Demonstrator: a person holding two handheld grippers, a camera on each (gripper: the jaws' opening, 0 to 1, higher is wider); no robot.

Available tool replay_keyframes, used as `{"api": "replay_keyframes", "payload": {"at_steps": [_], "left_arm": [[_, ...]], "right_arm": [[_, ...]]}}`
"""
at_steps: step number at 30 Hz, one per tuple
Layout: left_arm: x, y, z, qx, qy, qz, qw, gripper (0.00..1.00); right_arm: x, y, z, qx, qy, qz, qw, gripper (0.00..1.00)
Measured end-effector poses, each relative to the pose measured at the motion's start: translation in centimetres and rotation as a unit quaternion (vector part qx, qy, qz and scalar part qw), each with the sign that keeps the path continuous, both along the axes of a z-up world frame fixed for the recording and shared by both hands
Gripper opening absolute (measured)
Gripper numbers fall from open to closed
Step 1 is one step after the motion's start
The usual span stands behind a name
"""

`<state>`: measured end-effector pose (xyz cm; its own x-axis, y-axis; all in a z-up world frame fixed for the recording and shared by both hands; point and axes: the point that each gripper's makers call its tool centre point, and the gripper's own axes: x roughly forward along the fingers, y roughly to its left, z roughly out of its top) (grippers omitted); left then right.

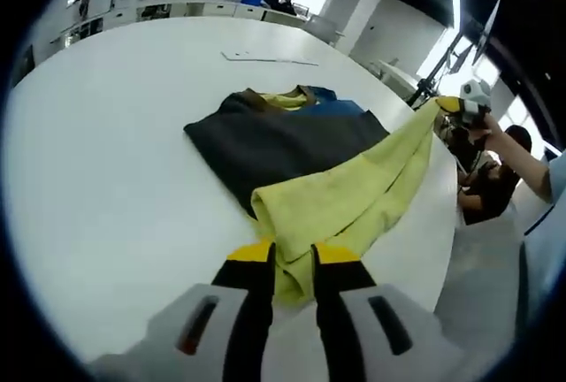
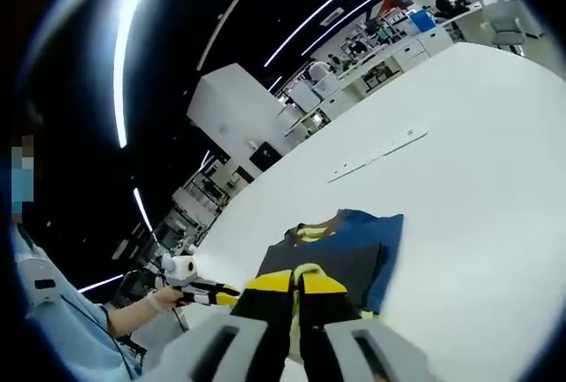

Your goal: Fold the garment on the visible template until the final outline fits inside the template.

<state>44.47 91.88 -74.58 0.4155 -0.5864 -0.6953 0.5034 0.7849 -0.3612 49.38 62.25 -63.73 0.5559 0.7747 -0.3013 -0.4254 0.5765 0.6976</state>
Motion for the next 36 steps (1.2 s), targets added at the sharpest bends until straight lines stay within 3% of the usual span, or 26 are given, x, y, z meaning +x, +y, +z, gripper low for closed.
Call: {"api": "replay_keyframes", "payload": {"at_steps": [6,10,16,21,30,36], "left_arm": [[0.2,-0.1,-0.6,-0.003,0.010,0.009,0.9999,0.10],[0.5,0.1,-0.8,-0.014,0.018,0.032,0.9992,0.01],[0.5,0.2,-0.1,-0.033,0.020,0.046,0.9982,0.00],[1.6,0.4,3.1,-0.096,-0.002,0.085,0.9917,0.00],[3.8,2.4,9.9,-0.135,-0.071,0.117,0.9814,0.00],[4.7,2.7,12.2,-0.139,-0.101,0.117,0.9782,0.00]], "right_arm": [[-0.3,0.0,-0.2,0.002,0.003,-0.002,1.0000,0.00],[-0.5,0.1,-0.3,0.002,0.004,-0.003,1.0000,0.00],[-0.7,0.1,-0.2,0.002,0.004,-0.004,1.0000,0.00],[-0.7,0.1,-0.1,0.001,0.003,-0.004,1.0000,0.00],[-0.2,0.0,0.9,0.008,-0.009,-0.010,0.9999,0.00],[1.0,-0.2,2.0,0.004,-0.028,-0.015,0.9995,0.00]]}}
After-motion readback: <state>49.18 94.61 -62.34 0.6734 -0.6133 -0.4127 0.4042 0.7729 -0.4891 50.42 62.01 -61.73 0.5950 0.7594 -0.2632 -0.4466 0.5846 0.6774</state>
